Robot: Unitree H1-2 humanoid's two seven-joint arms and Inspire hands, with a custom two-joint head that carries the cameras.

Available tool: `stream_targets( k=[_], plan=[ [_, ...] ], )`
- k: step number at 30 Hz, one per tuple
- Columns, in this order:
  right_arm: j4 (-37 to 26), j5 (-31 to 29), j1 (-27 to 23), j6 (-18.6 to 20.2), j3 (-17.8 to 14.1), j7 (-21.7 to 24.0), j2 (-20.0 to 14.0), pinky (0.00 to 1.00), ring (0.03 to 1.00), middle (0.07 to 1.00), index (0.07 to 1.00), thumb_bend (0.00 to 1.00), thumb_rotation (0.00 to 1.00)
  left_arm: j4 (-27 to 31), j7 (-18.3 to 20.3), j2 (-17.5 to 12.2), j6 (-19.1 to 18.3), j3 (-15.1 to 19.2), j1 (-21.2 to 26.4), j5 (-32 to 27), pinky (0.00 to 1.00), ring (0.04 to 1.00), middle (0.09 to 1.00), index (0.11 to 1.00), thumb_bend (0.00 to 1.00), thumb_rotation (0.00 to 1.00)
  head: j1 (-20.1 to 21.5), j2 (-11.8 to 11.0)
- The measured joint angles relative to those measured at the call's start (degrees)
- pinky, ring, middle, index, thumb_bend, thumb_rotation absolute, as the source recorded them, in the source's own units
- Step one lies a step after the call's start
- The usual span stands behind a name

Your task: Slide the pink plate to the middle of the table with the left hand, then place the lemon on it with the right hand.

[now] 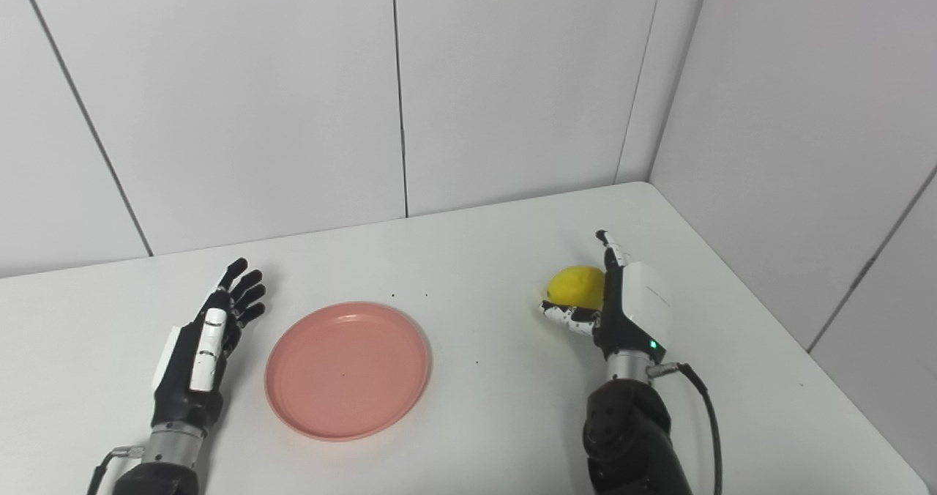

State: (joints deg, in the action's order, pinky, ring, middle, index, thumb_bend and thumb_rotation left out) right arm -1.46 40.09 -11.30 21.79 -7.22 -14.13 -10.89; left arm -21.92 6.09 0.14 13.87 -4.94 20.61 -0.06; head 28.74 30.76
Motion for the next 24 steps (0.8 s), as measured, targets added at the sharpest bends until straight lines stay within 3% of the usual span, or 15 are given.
stream_targets(
  k=[6, 10, 12, 16, 18, 19, 21, 24],
  plan=[
    [1.21, -0.56, -0.79, 0.00, 1.62, 0.05, -1.43, 0.64, 0.781, 0.865, 0.854, 0.87, 0.17, 0.26, 0.01, -0.01, -0.02, 0.05, -0.17, 0.39, 0.88, 0.900, 0.906, 0.905, 0.66, 1.00, 0.09, 0.35],
    [2.88, -1.25, -1.45, -0.01, 2.44, 0.04, -1.65, 0.59, 0.727, 0.854, 0.833, 0.85, 0.11, 0.72, 0.02, -0.14, -0.06, 0.02, -0.45, 0.45, 0.89, 0.908, 0.911, 0.910, 0.66, 1.00, -0.09, 0.44],
    [4.05, -1.61, -1.50, -0.04, 2.75, -0.05, -1.73, 0.61, 0.727, 0.832, 0.812, 0.85, 0.07, 0.72, 0.02, -0.15, -0.05, 0.01, -0.45, 0.45, 0.89, 0.907, 0.910, 0.910, 0.66, 1.00, -0.09, 0.53],
    [5.57, -2.40, -1.75, -0.91, 3.03, -1.69, -1.98, 0.49, 0.583, 0.690, 0.713, 0.77, 0.00, 0.83, 0.03, -0.22, -0.06, 0.05, -0.54, 0.45, 0.88, 0.897, 0.903, 0.903, 0.65, 1.00, -0.09, 0.70],
    [6.58, -2.57, -2.06, -1.94, 3.04, -3.02, -2.04, 0.48, 0.565, 0.669, 0.697, 0.75, 0.00, 1.10, 0.03, -0.27, -0.06, 0.07, -0.68, 0.45, 0.88, 0.896, 0.903, 0.903, 0.65, 1.00, -0.09, 0.79],
    [6.79, -2.77, -2.23, -2.06, 3.05, -3.46, -2.17, 0.45, 0.474, 0.572, 0.604, 0.61, 0.00, 1.16, 0.03, -0.27, -0.06, 0.07, -0.71, 0.45, 0.88, 0.898, 0.904, 0.904, 0.65, 1.00, -0.09, 0.79],
    [7.41, -3.14, -2.40, -2.48, 3.20, -4.64, -2.21, 0.41, 0.418, 0.513, 0.555, 0.54, 0.00, 1.26, 0.03, -0.29, -0.07, 0.06, -0.77, 0.45, 0.88, 0.899, 0.905, 0.905, 0.66, 1.00, -0.09, 0.79],
    [8.59, -3.10, -2.49, -3.39, 3.40, -6.67, -2.21, 0.29, 0.437, 0.453, 0.516, 0.52, 0.00, 1.28, 0.03, -0.31, -0.07, 0.05, -0.79, 0.46, 0.87, 0.895, 0.901, 0.903, 0.66, 1.00, -0.18, 0.70]
  ],
)
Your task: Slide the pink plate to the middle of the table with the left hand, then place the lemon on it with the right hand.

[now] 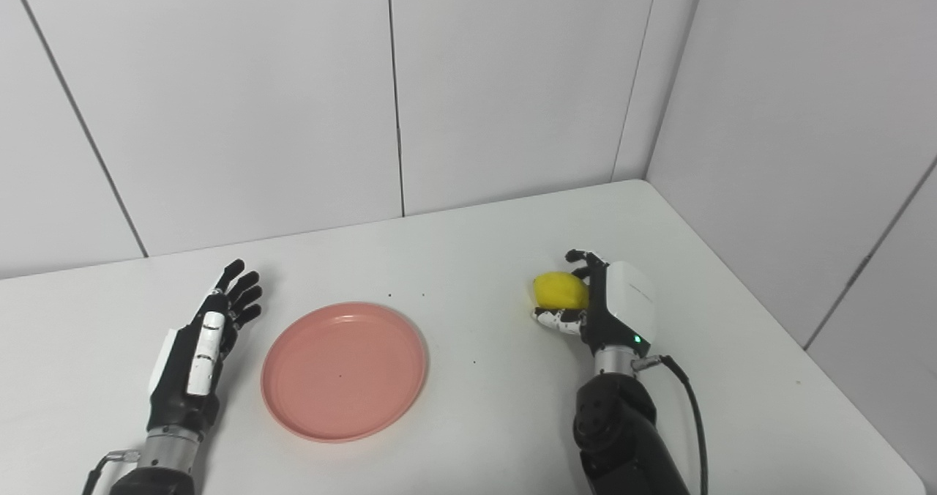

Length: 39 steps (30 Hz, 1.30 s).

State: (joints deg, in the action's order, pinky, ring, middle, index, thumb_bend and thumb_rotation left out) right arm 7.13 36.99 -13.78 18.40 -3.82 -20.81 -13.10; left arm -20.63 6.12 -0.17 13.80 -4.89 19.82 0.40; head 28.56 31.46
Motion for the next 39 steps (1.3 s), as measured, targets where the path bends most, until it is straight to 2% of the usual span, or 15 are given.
stream_targets(
  k=[1, 3, 7, 8, 11, 14, 17, 20, 25, 32, 35, 39],
  plan=[
    [0.03, -0.03, 0.00, 0.00, 0.03, -0.39, 0.03, 0.24, 0.443, 0.425, 0.511, 0.52, 0.00, 0.03, 0.00, 0.00, 0.00, 0.01, -0.02, 0.00, 0.87, 0.893, 0.902, 0.905, 0.65, 1.00, 0.00, 0.00],
    [0.13, -0.18, 0.02, -0.01, 0.02, -0.92, 0.09, 0.23, 0.444, 0.425, 0.509, 0.52, 0.00, 0.14, 0.00, 0.00, -0.03, 0.03, -0.09, 0.00, 0.87, 0.893, 0.902, 0.906, 0.65, 1.00, 0.00, 0.00],
    [0.17, -0.55, 0.10, -0.01, 0.03, -2.03, 0.34, 0.26, 0.446, 0.439, 0.505, 0.52, 0.00, 0.18, 0.00, -0.02, -0.17, 0.04, -0.11, -0.01, 0.88, 0.897, 0.906, 0.907, 0.65, 1.00, 0.00, 0.00],
    [0.17, -0.67, 0.11, -0.01, 0.03, -2.22, 0.40, 0.27, 0.396, 0.462, 0.520, 0.51, 0.00, 0.18, 0.00, -0.02, -0.18, 0.04, -0.11, -0.01, 0.88, 0.898, 0.906, 0.906, 0.65, 1.00, 0.00, 0.00],
    [0.18, -1.23, 0.24, -0.01, 0.19, -2.49, 0.46, 0.26, 0.361, 0.470, 0.532, 0.51, 0.00, 0.18, 0.00, -0.01, -0.24, 0.04, -0.11, -0.01, 0.89, 0.901, 0.909, 0.909, 0.65, 1.00, 0.00, 0.00],
    [0.18, -1.48, 0.45, -0.29, 0.39, -2.90, 0.48, 0.24, 0.436, 0.434, 0.512, 0.52, 0.00, 0.17, 0.01, -0.02, -0.24, 0.03, -0.11, -0.01, 0.89, 0.900, 0.909, 0.910, 0.65, 1.00, -0.61, 0.26],
    [0.18, -1.57, 0.76, -1.67, 0.53, -3.98, 0.48, 0.28, 0.367, 0.476, 0.532, 0.51, 0.00, 0.18, 0.01, -0.01, -0.25, 0.02, -0.11, -0.01, 0.89, 0.902, 0.910, 0.910, 0.65, 1.00, -2.02, 0.35],
    [-0.32, -1.57, 1.04, -2.03, 0.72, -4.67, 0.53, 0.30, 0.369, 0.474, 0.536, 0.51, 0.00, 0.24, 0.01, -0.01, -0.32, -0.05, -0.14, 0.02, 0.90, 0.907, 0.913, 0.912, 0.65, 1.00, -2.81, 0.44],
    [-5.45, -1.44, 2.40, -2.44, 1.52, -5.04, 1.73, 0.36, 0.395, 0.472, 0.532, 0.51, 0.00, 1.62, -0.01, -0.03, -1.60, -0.40, -0.86, 0.50, 0.90, 0.918, 0.919, 0.912, 0.67, 1.00, -5.19, 0.70],
    [-11.57, -1.63, 2.58, -5.96, 4.33, -4.99, 3.83, 0.35, 0.397, 0.491, 0.527, 0.51, 0.00, 3.19, -0.15, 0.66, -3.23, -0.56, -1.86, 1.30, 0.90, 0.920, 0.921, 0.914, 0.66, 1.00, -7.47, 0.97],
    [-12.34, -1.77, 2.56, -7.99, 5.76, -4.62, 4.25, 0.34, 0.447, 0.509, 0.508, 0.50, 0.00, 4.12, -0.29, 1.01, -3.88, -0.55, -2.42, 1.40, 0.89, 0.913, 0.915, 0.910, 0.63, 1.00, -8.26, 1.05],
    [-13.66, -1.61, 2.39, -8.30, 7.81, -3.20, 4.99, 0.33, 0.420, 0.488, 0.545, 0.49, 0.00, 5.14, -0.61, 1.42, -4.22, -0.59, -3.00, 1.44, 0.90, 0.911, 0.917, 0.917, 0.62, 1.00, -9.84, 1.05]
  ],
)
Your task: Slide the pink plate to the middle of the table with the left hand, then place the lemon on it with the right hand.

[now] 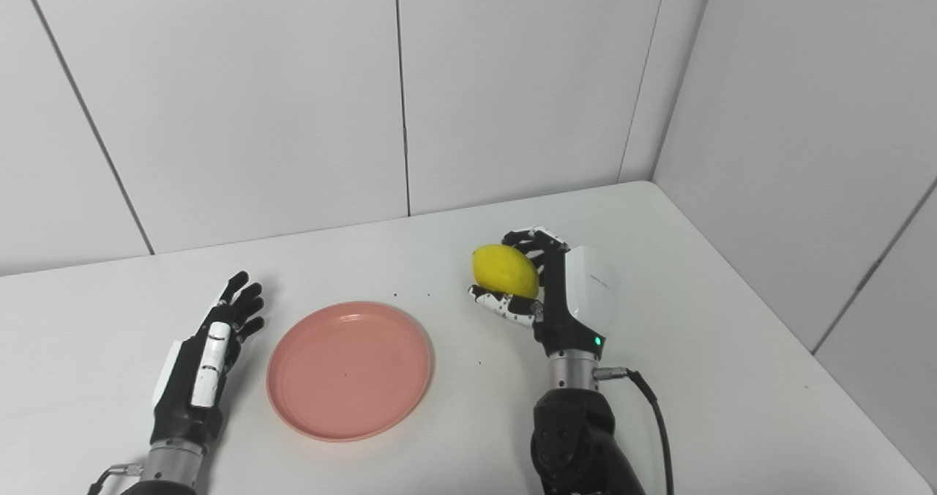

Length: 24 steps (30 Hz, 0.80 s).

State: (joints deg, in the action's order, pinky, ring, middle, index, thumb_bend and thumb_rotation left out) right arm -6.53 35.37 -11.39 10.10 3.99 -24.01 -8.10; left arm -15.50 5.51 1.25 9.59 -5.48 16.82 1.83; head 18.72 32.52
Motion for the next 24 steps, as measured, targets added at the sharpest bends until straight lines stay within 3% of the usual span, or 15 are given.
stream_targets(
  k=[11, 14, 18, 24],
  plan=[
    [-0.60, 0.98, -1.52, -0.56, 4.25, 3.20, 1.52, 0.33, 0.414, 0.475, 0.543, 0.49, 0.00, 0.49, -0.63, 1.04, -0.12, -0.06, -0.19, 1.23, 0.92, 0.924, 0.926, 0.926, 0.56, 1.00, -5.10, 0.35],
    [0.19, 0.96, -2.40, -3.23, 5.86, 3.87, 1.42, 0.33, 0.424, 0.474, 0.542, 0.50, 0.00, 0.72, -1.08, 1.57, -0.25, -0.15, -0.45, 1.91, 0.92, 0.928, 0.926, 0.925, 0.56, 1.00, -6.68, 0.44],
    [0.65, 1.66, -3.36, -3.75, 7.97, 5.45, 1.91, 0.32, 0.419, 0.487, 0.545, 0.49, 0.00, 0.88, -1.67, 2.04, -0.83, -0.43, -0.57, 2.34, 0.92, 0.932, 0.930, 0.925, 0.55, 1.00, -8.44, 0.53],
    [4.62, 2.59, -3.68, -4.72, 11.03, 7.39, 2.26, 0.36, 0.424, 0.468, 0.536, 0.50, 0.00, 0.84, -2.66, 2.61, -1.01, -0.79, -0.62, 3.11, 0.93, 0.935, 0.932, 0.930, 0.56, 1.00, -11.51, 0.62]
  ],
)
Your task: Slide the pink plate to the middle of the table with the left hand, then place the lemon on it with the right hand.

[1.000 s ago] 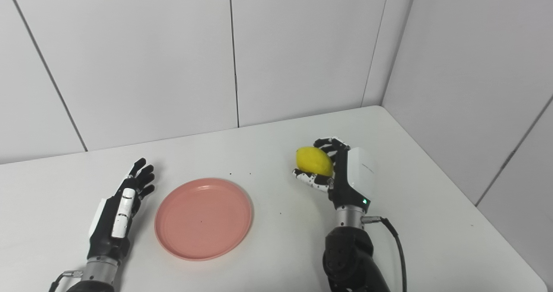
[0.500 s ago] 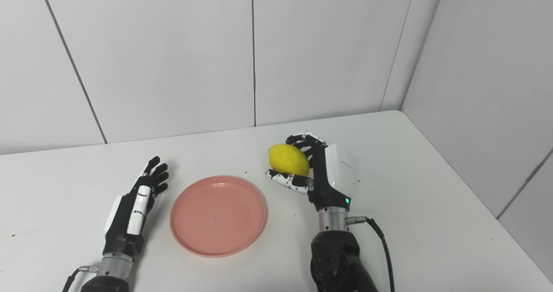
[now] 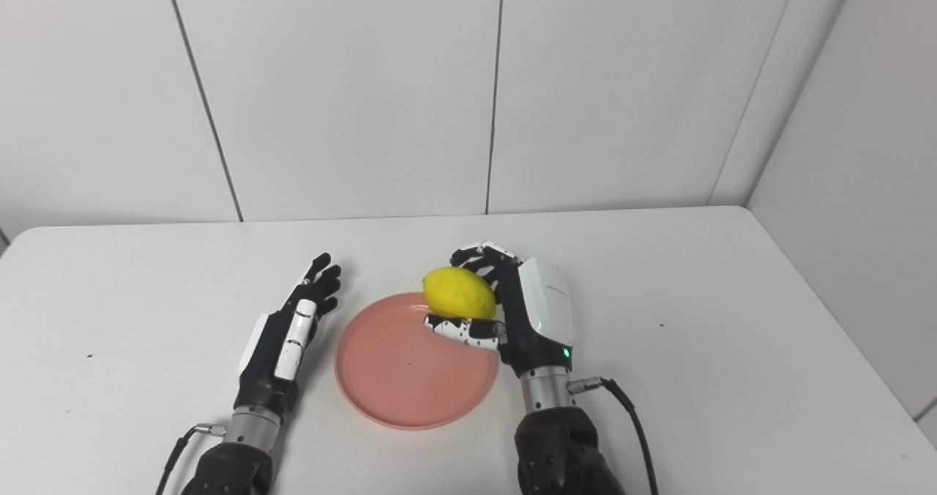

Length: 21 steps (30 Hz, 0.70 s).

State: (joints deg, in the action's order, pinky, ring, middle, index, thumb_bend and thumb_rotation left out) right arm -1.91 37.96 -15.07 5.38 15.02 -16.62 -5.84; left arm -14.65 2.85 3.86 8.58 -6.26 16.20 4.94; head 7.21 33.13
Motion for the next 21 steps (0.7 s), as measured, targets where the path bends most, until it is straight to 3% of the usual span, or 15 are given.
stream_targets(
  k=[12, 21],
  plan=[
    [6.49, 1.51, -0.13, -3.42, 2.46, 0.25, 0.11, 0.36, 0.441, 0.472, 0.533, 0.50, 0.00, 0.12, -0.55, 1.30, -0.79, -0.79, -0.17, 1.20, 0.95, 0.940, 0.933, 0.930, 0.55, 1.00, -3.42, 0.53],
    [9.68, 1.53, -0.21, -3.85, 2.88, 1.23, 0.12, 0.37, 0.444, 0.464, 0.532, 0.50, 0.00, 0.79, -1.17, 2.07, -0.97, -1.08, -0.65, 1.07, 0.94, 0.944, 0.937, 0.929, 0.52, 1.00, -2.81, 0.44]
  ],
)
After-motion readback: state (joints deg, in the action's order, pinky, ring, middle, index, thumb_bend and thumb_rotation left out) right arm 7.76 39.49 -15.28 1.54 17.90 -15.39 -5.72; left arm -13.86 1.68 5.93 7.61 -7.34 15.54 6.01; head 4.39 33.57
